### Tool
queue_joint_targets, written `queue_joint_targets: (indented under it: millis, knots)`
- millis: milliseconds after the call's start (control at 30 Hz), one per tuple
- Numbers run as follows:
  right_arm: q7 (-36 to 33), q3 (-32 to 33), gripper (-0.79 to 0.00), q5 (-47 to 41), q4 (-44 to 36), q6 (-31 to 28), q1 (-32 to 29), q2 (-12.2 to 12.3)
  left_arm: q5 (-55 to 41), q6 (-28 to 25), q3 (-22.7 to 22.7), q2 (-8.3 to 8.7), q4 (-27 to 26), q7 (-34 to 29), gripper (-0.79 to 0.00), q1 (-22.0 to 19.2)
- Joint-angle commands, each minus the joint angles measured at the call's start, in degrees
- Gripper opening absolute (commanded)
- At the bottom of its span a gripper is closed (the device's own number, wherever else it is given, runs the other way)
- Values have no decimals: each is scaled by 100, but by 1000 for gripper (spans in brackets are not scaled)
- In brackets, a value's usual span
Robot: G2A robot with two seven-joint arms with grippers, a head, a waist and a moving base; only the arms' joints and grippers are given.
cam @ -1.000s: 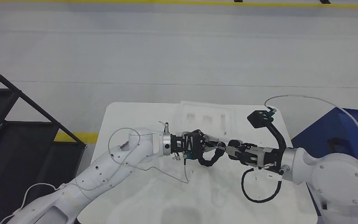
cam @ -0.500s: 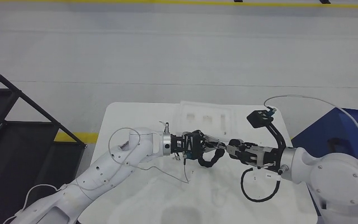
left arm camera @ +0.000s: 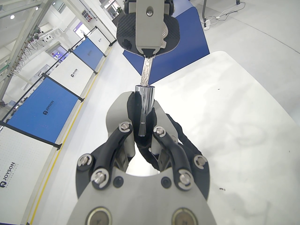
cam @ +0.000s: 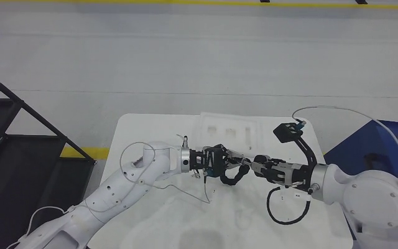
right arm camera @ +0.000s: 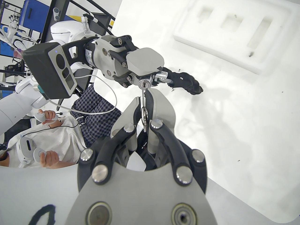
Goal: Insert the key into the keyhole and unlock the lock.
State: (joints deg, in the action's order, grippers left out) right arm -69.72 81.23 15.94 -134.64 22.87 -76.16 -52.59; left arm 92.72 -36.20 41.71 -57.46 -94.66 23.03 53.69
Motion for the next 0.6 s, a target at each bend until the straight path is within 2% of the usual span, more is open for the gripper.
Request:
queue_joint_targets:
  millis: [0, 567]
  knots:
    - [4, -6, -785, -2, 0, 2, 17, 5, 11, -10, 19, -6, 4, -5, -785, 11]
    - [-110, -151, -785, 17, 0, 46, 173, 56, 174, -115, 139, -71, -26, -65, -785, 69]
